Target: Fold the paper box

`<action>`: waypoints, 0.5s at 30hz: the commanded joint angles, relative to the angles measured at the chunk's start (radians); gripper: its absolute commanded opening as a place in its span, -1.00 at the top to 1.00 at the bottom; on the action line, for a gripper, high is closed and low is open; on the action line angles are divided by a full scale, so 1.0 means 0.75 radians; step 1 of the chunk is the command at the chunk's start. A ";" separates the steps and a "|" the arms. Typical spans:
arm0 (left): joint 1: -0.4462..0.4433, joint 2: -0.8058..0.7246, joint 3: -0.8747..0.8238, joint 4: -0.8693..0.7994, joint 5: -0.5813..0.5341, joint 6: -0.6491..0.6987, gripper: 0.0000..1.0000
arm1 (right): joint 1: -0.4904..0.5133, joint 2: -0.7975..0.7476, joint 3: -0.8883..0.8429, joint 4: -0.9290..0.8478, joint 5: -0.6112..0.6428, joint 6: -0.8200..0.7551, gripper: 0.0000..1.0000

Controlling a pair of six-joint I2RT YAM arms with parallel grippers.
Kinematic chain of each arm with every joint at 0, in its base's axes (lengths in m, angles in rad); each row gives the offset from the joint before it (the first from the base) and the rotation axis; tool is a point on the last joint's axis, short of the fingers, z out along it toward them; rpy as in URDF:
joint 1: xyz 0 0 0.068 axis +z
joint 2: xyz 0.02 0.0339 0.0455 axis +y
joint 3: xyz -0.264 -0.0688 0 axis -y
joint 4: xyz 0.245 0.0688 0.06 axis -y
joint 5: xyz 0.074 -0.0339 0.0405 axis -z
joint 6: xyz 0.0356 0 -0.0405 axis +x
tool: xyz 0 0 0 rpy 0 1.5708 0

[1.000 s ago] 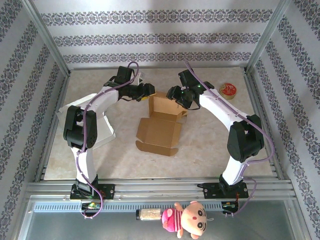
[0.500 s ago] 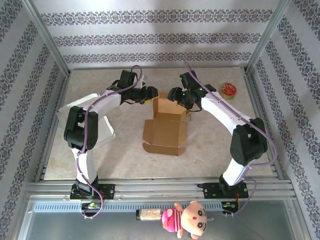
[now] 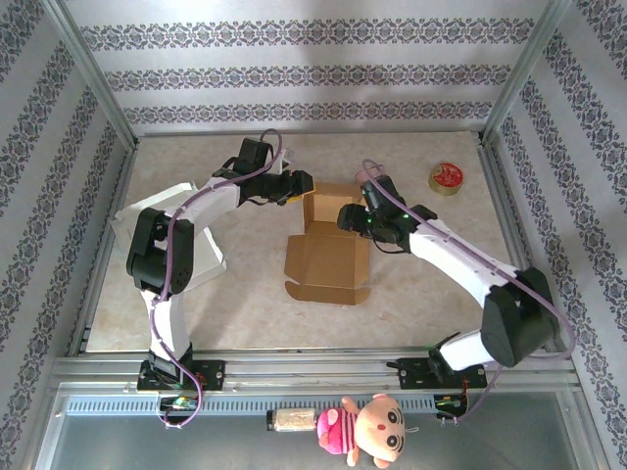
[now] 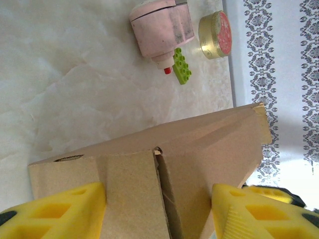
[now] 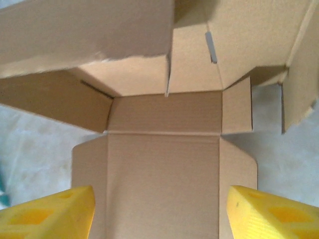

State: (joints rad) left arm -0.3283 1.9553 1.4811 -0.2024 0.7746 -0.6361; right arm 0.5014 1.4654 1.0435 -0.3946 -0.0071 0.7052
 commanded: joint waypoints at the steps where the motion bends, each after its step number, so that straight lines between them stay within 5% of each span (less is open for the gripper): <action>1: -0.024 -0.021 0.011 -0.043 -0.018 0.007 -0.14 | -0.007 0.090 -0.016 0.203 0.101 -0.058 -0.45; 9: -0.023 -0.019 0.020 -0.053 -0.017 0.020 -0.13 | -0.046 0.305 -0.032 0.296 0.231 0.105 -0.78; 15: -0.026 -0.020 0.022 -0.050 -0.014 0.020 -0.13 | -0.063 0.373 -0.119 0.484 0.190 0.129 -0.78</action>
State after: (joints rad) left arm -0.3283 1.9553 1.4815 -0.2043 0.7746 -0.6357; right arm 0.4633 1.7302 0.9817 -0.1261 0.1234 0.7692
